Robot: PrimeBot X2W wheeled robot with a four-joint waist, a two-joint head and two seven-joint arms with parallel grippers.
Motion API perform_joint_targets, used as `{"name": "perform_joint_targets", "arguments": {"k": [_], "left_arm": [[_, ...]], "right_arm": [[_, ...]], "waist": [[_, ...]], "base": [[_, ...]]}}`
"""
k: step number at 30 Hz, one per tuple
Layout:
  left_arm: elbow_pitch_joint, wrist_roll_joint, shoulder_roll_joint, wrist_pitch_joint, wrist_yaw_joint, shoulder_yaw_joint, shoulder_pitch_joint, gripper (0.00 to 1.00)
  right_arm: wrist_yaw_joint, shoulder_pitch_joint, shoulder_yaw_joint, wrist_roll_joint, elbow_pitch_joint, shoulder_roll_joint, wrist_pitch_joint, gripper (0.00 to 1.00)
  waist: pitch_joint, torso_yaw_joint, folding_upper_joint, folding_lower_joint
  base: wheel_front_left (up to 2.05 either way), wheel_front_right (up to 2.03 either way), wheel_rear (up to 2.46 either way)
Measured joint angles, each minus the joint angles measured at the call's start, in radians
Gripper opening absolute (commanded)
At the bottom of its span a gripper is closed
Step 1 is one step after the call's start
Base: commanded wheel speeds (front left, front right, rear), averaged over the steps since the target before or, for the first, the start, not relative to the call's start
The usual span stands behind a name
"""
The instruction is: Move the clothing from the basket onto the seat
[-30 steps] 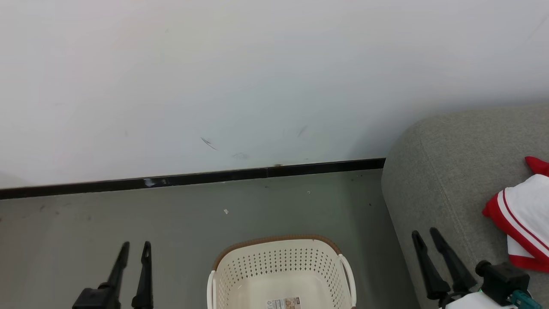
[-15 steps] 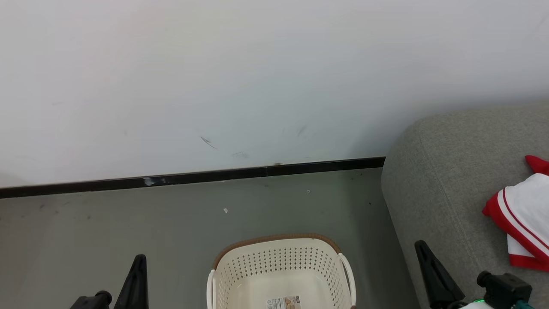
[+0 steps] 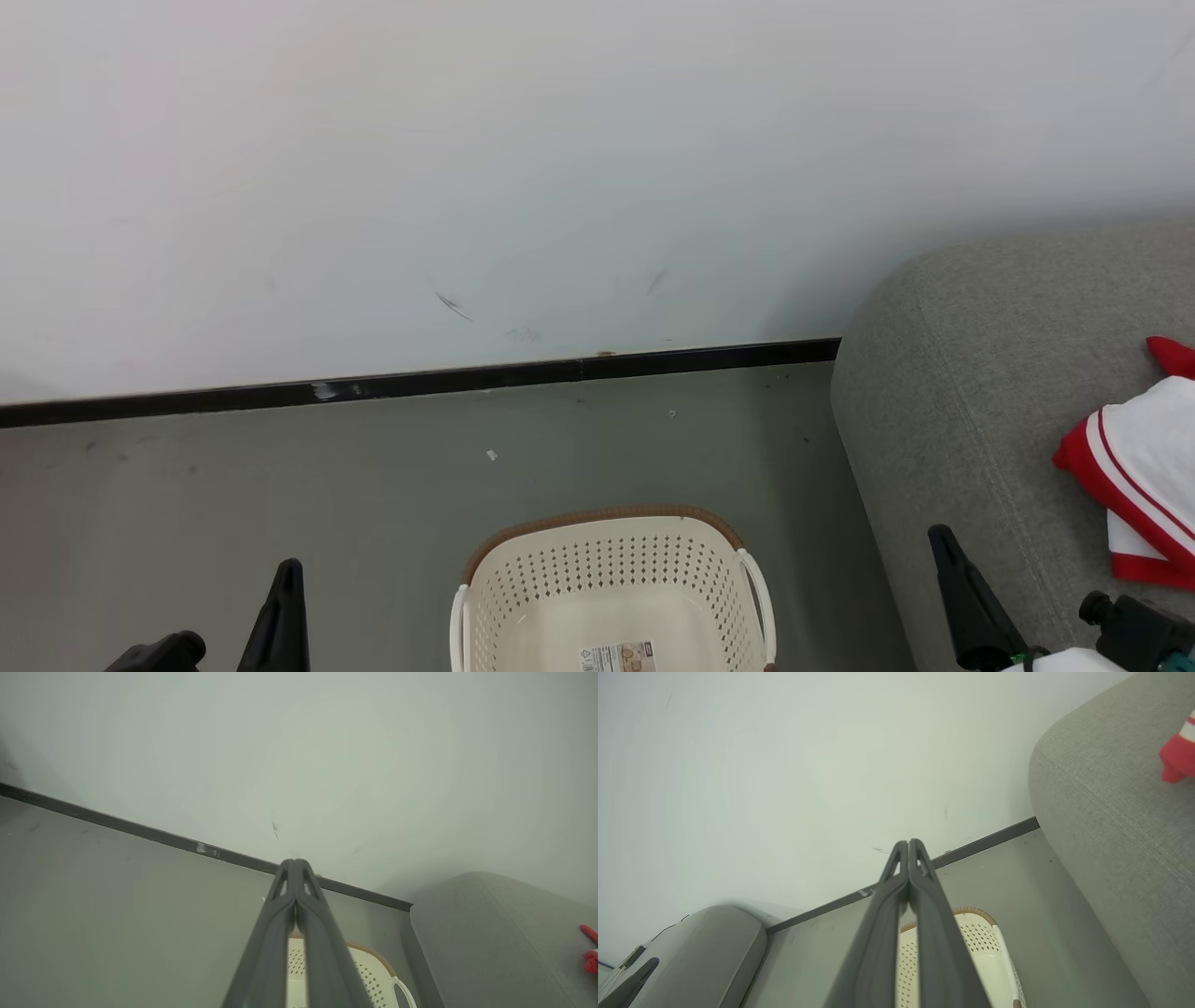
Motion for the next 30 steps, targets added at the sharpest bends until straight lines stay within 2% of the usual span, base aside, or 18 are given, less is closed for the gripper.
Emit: {"name": "perform_joint_targets", "arguments": {"k": [8,15,21,30], "left_arm": [[0.01,-0.109,-0.006,0.029,-0.018,0.017,-0.002,0.0],[0.021,-0.19,-0.009,0.049,-0.036,0.032,-0.02,0.0],[0.03,-0.272,-0.01,0.067,-0.053,0.043,-0.023,0.0],[0.053,-0.392,-0.013,0.1,-0.083,0.064,-0.045,0.0]], "right_arm": [[0.0,-0.006,-0.011,0.129,0.02,-0.012,0.028,0.0],[0.0,-0.031,-0.013,0.225,0.04,-0.023,0.047,0.0],[0.0,-0.045,-0.015,0.322,0.056,-0.033,0.066,0.0],[0.0,-0.074,-0.016,0.465,0.087,-0.044,0.088,0.0]], "waist": [[-0.004,0.0,0.0,0.0058],[-0.007,0.0,0.0,0.0076],[-0.007,0.0,0.0,0.007],[-0.002,0.0,0.0,0.0011]], "base": [[0.0,0.0,0.0],[0.0,0.0,0.0],[0.0,0.0,0.0],[0.0,0.0,0.0]]}}
